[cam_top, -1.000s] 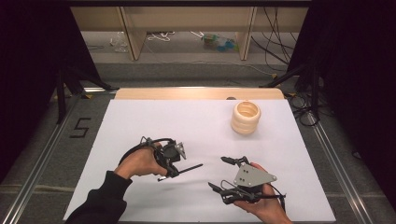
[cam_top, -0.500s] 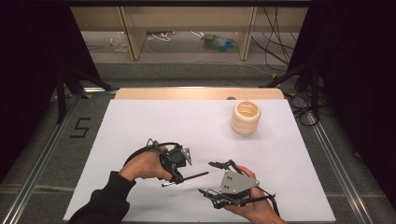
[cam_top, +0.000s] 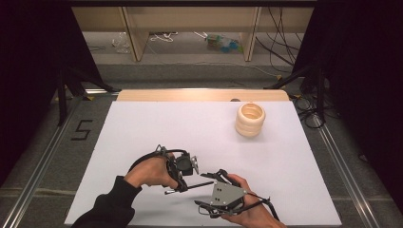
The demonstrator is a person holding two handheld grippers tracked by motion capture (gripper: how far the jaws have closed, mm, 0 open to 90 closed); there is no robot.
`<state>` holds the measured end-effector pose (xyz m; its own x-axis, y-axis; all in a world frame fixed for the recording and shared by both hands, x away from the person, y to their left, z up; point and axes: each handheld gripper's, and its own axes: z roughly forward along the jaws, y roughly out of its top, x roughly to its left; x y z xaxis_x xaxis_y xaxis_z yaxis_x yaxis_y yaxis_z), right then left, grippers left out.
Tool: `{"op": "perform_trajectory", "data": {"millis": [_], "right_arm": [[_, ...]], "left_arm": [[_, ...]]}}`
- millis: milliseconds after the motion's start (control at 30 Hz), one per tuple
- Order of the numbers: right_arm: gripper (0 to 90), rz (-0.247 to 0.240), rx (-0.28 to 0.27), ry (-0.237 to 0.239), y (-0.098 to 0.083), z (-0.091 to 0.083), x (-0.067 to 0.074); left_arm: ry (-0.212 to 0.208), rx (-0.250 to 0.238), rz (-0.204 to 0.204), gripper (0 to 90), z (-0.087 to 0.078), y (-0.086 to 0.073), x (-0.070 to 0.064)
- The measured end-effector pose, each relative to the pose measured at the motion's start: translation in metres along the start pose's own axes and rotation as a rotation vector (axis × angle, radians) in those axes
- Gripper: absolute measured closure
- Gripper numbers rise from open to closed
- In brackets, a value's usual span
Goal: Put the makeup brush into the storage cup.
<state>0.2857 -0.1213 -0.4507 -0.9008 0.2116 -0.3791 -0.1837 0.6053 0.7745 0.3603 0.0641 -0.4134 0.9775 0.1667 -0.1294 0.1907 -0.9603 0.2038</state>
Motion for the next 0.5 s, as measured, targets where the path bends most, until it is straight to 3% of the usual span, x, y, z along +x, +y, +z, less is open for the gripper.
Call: {"op": "perform_trajectory", "data": {"millis": [167,267,400,500], "right_arm": [[29.0,-0.019,0.014,-0.001,0.0000,0.0018,0.0004],[33.8,-0.074,0.019,-0.027,0.0025,0.0020,0.0023],[34.1,-0.089,0.034,-0.026,0.0047,0.0038,0.0041],[36.3,-0.128,0.060,-0.032,0.0038,0.0063,0.0055]], "left_arm": [[0.006,-0.004,0.021,83.5,-0.0026,0.0025,-0.0034],[0.010,-0.009,0.027,83.5,-0.0043,0.0034,-0.0047],[0.004,-0.004,0.030,83.6,-0.0034,0.0043,-0.0063],[0.005,0.005,0.036,83.5,-0.0028,0.0059,-0.0076]]}}
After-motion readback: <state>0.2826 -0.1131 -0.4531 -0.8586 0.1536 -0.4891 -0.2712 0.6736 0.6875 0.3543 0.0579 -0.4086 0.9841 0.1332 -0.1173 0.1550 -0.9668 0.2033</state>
